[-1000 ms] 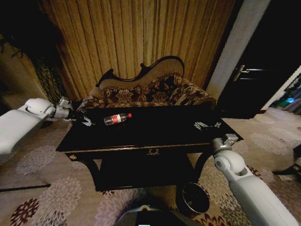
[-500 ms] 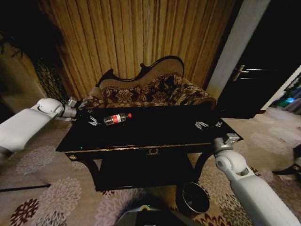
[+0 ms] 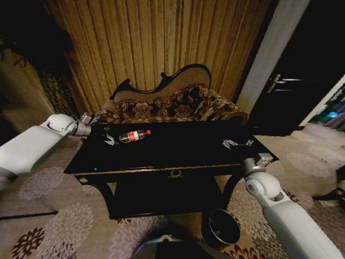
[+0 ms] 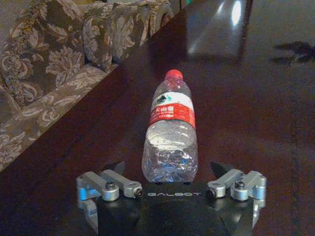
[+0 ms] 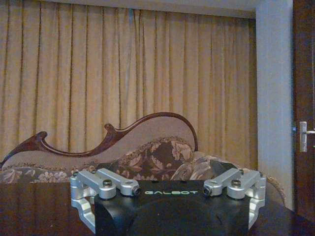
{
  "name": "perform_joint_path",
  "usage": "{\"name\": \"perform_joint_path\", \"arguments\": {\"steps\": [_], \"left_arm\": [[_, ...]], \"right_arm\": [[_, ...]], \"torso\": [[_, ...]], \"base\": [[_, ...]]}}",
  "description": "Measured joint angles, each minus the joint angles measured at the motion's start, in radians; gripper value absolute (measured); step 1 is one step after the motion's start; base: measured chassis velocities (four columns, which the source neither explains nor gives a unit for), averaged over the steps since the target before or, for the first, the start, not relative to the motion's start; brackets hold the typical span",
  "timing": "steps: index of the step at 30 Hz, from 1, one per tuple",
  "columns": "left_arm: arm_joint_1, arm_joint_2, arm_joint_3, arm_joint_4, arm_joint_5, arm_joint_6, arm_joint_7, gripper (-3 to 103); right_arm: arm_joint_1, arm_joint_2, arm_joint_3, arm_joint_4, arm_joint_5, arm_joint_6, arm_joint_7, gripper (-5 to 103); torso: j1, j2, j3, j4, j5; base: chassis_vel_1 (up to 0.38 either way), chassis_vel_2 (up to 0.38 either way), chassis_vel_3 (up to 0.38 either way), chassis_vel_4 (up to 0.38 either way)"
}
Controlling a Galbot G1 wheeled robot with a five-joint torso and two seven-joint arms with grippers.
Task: Move to the front of the table and place the trash on the table into the trash bin.
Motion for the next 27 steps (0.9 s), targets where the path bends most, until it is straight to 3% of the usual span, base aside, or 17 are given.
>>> {"name": "perform_joint_path", "arguments": {"steps": [1, 4, 6, 14, 21, 27], "left_arm": [[0.000, 0.000, 0.000, 0.000, 0.000, 0.000, 0.000, 96], [0.003, 0.002, -0.002, 0.005, -0.009, 0.000, 0.003, 80], [0.004, 0.002, -0.004, 0.006, -0.010, 0.000, 0.004, 80], [0.021, 0.004, -0.024, 0.008, -0.012, 0.000, 0.009, 45], [0.029, 0.004, -0.033, 0.006, -0.011, -0.001, 0.008, 35], [0.039, 0.004, -0.048, 0.001, -0.016, -0.002, -0.001, 35]], "right_arm": [[0.000, 0.000, 0.000, 0.000, 0.000, 0.000, 0.000, 100], [0.000, 0.001, 0.001, -0.003, -0.001, 0.001, 0.000, 100], [0.000, 0.002, 0.000, -0.003, -0.001, 0.001, 0.000, 100], [-0.001, 0.000, 0.001, -0.003, -0.002, 0.002, 0.001, 100], [-0.003, 0.000, 0.003, -0.002, -0.003, 0.002, 0.001, 100], [-0.003, 0.000, 0.003, 0.003, -0.003, 0.002, 0.001, 100]], "torso": [[0.000, 0.000, 0.000, 0.0000, 0.0000], [0.000, 0.000, 0.000, 0.0000, 0.0000], [0.000, 0.000, 0.000, 0.0000, 0.0000], [0.000, 0.000, 0.000, 0.0000, 0.0000], [0.000, 0.000, 0.000, -0.0001, 0.0001], [0.000, 0.000, 0.000, 0.0000, 0.0000]], "base": [[0.000, 0.000, 0.000, 0.000], [0.000, 0.000, 0.000, 0.000], [0.000, 0.000, 0.000, 0.000], [0.000, 0.000, 0.000, 0.000], [0.000, 0.000, 0.000, 0.000], [0.000, 0.000, 0.000, 0.000]]}}
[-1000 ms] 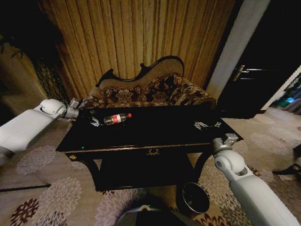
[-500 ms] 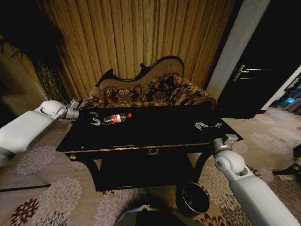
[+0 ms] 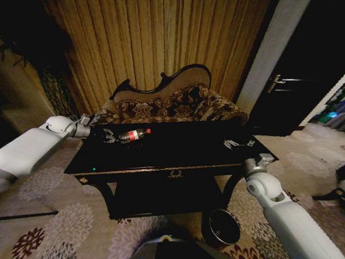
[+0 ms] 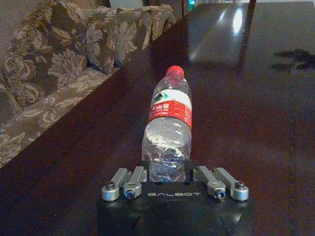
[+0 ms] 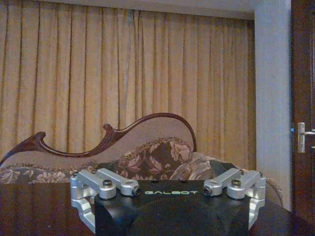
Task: Move to the front of the table and place the trash on the table into the trash bin.
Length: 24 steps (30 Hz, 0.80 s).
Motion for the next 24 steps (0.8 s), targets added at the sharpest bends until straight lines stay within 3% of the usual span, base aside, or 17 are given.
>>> {"name": "perform_joint_path", "arguments": {"steps": [3, 6, 8, 10, 11, 13, 16, 18, 21, 22, 24], "left_arm": [[0.004, -0.001, -0.007, -0.003, -0.010, -0.001, -0.009, 35], [0.026, -0.013, -0.063, -0.016, -0.049, -0.002, -0.061, 35], [0.050, -0.026, -0.136, -0.040, -0.103, -0.002, -0.135, 31], [0.053, -0.029, -0.150, -0.044, -0.111, -0.002, -0.146, 31], [0.064, -0.037, -0.192, -0.070, -0.157, -0.008, -0.208, 30], [0.070, -0.039, -0.208, -0.084, -0.174, -0.009, -0.230, 30], [0.120, -0.043, -0.304, -0.194, -0.253, -0.011, -0.375, 30], [0.131, -0.044, -0.321, -0.212, -0.261, -0.011, -0.400, 30], [0.265, -0.048, -0.473, -0.333, -0.283, -0.013, -0.536, 30], [0.265, -0.048, -0.473, -0.333, -0.283, -0.013, -0.536, 30], [0.375, -0.053, -0.569, -0.404, -0.288, -0.026, -0.610, 30]], "right_arm": [[0.000, 0.000, 0.000, 0.002, 0.000, 0.000, 0.000, 100], [0.001, 0.000, -0.003, 0.009, 0.000, 0.000, 0.000, 100], [-0.004, -0.004, -0.004, 0.019, 0.001, 0.000, 0.001, 100], [-0.005, -0.004, -0.003, 0.021, 0.001, 0.000, 0.001, 100], [-0.010, -0.007, -0.001, 0.030, 0.002, 0.000, 0.001, 100], [-0.010, -0.008, -0.001, 0.034, 0.003, 0.000, 0.001, 100], [-0.012, -0.014, 0.000, 0.060, 0.012, 0.000, 0.001, 100], [-0.012, -0.015, 0.000, 0.065, 0.014, 0.000, 0.001, 100], [-0.021, -0.021, -0.001, 0.103, 0.029, -0.004, 0.002, 100], [-0.021, -0.021, -0.001, 0.103, 0.029, -0.004, 0.002, 100], [-0.031, -0.026, -0.004, 0.124, 0.033, -0.007, 0.002, 100]], "torso": [[0.000, 0.000, 0.000, 0.0001, -0.0002], [0.000, 0.000, 0.000, 0.0000, -0.0001], [0.000, 0.000, 0.000, 0.0000, 0.0001], [0.000, 0.000, 0.000, 0.0001, 0.0001], [0.000, 0.000, 0.000, 0.0000, 0.0001], [0.000, 0.000, 0.000, 0.0000, 0.0000], [0.000, 0.000, 0.000, -0.0003, 0.0003], [0.000, 0.000, 0.000, -0.0003, 0.0004], [0.000, 0.000, 0.000, -0.0002, 0.0004], [0.000, 0.000, 0.000, -0.0002, 0.0004], [0.000, 0.000, 0.000, 0.0006, -0.0004]], "base": [[0.000, 0.000, 0.000, 0.000], [0.000, 0.000, 0.000, 0.000], [0.000, 0.000, 0.000, 0.000], [0.000, 0.000, 0.000, 0.000], [0.000, 0.000, 0.000, 0.000], [0.000, 0.000, 0.000, 0.000], [0.000, 0.000, 0.000, 0.000], [0.000, 0.000, 0.000, 0.000], [0.000, 0.000, 0.000, 0.000], [0.000, 0.000, 0.000, 0.000], [0.000, 0.000, 0.000, 0.000]]}}
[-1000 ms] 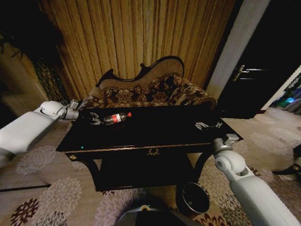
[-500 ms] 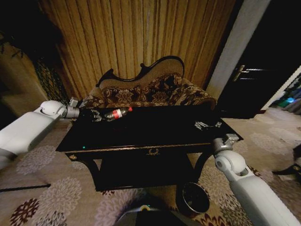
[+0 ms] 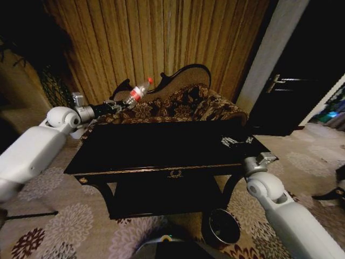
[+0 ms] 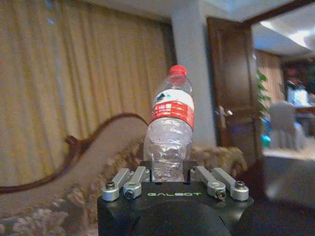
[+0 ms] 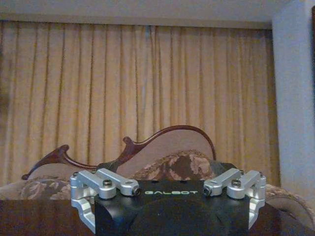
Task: Move to the front of the table and place the trash on the table into the trash bin.
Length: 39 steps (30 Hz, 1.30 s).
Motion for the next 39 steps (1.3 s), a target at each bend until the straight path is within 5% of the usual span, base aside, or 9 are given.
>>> {"name": "perform_joint_path", "arguments": {"steps": [5, 17, 24, 32, 39], "left_arm": [[0.158, -0.015, -0.123, -0.113, 0.026, -0.046, -0.123, 30], [0.430, -0.105, -0.250, -0.442, 0.164, -0.123, -0.203, 30], [0.556, -0.129, -0.286, -0.553, 0.264, -0.158, -0.204, 30], [0.700, -0.061, -0.334, -0.645, 0.351, -0.247, -0.138, 30], [0.727, -0.042, -0.332, -0.685, 0.365, -0.263, -0.121, 30]], "right_arm": [[-0.016, -0.002, -0.023, 0.028, 0.029, -0.002, 0.000, 100], [-0.047, -0.080, -0.021, 0.255, 0.298, -0.066, -0.001, 100], [-0.037, -0.123, 0.002, 0.302, 0.406, -0.086, -0.001, 100], [0.004, -0.154, -0.009, 0.296, 0.512, -0.088, -0.166, 100], [0.030, -0.151, -0.021, 0.308, 0.625, -0.086, -0.189, 100]], "torso": [[0.000, 0.000, 0.000, -0.0005, 0.0006], [0.000, 0.000, 0.000, -0.0008, 0.0006], [0.000, 0.000, 0.000, -0.0004, 0.0003], [0.000, 0.000, 0.000, -0.0005, 0.0006], [0.000, 0.000, 0.000, -0.0009, 0.0005]], "base": [[0.000, 0.000, 0.000, 0.000], [0.000, 0.000, 0.000, 0.000], [0.000, 0.000, 0.000, 0.000], [0.000, 0.000, 0.000, 0.000], [0.000, 0.000, 0.000, 0.000]]}}
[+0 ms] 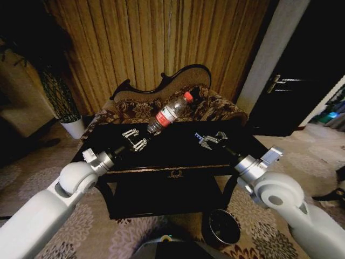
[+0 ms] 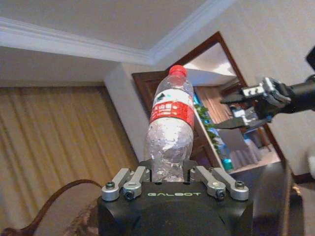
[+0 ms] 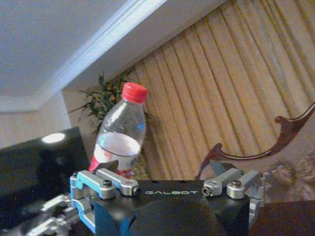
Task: Move to the front of the table and place the trash on the table into the trash bin.
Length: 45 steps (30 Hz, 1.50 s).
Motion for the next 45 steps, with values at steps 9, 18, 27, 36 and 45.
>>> {"name": "perform_joint_path", "arguments": {"steps": [9, 18, 27, 36, 45], "left_arm": [[-0.015, 0.016, 0.041, -0.009, 0.006, -0.004, 0.029, 30], [-0.015, 0.030, 0.053, -0.015, 0.012, -0.006, 0.050, 30], [-0.027, 0.054, 0.066, -0.034, 0.009, -0.006, 0.066, 30], [-0.027, 0.079, 0.078, -0.053, 0.009, -0.004, 0.073, 30], [-0.018, 0.085, 0.075, -0.057, 0.010, -0.003, 0.074, 30]], "right_arm": [[0.002, 0.002, 0.006, 0.013, 0.030, 0.001, -0.031, 100], [0.005, 0.002, 0.004, 0.023, 0.025, 0.002, -0.032, 100], [-0.001, -0.011, 0.001, 0.042, 0.017, 0.003, -0.035, 100], [-0.003, -0.012, 0.002, 0.045, 0.011, 0.003, -0.035, 100], [-0.010, -0.011, 0.000, 0.040, -0.034, 0.009, -0.034, 83]], "torso": [[0.000, 0.000, 0.000, 0.0003, -0.0002], [0.000, 0.000, 0.000, 0.0003, -0.0002], [0.000, 0.000, 0.000, 0.0003, -0.0001], [0.000, 0.000, 0.000, 0.0003, -0.0001], [0.000, 0.000, 0.000, 0.0003, 0.0000]], "base": [[0.000, 0.000, 0.000, 0.000], [0.000, 0.000, 0.000, 0.000], [0.000, 0.000, 0.000, 0.000], [0.000, 0.000, 0.000, 0.000], [0.000, 0.000, 0.000, 0.000]]}}
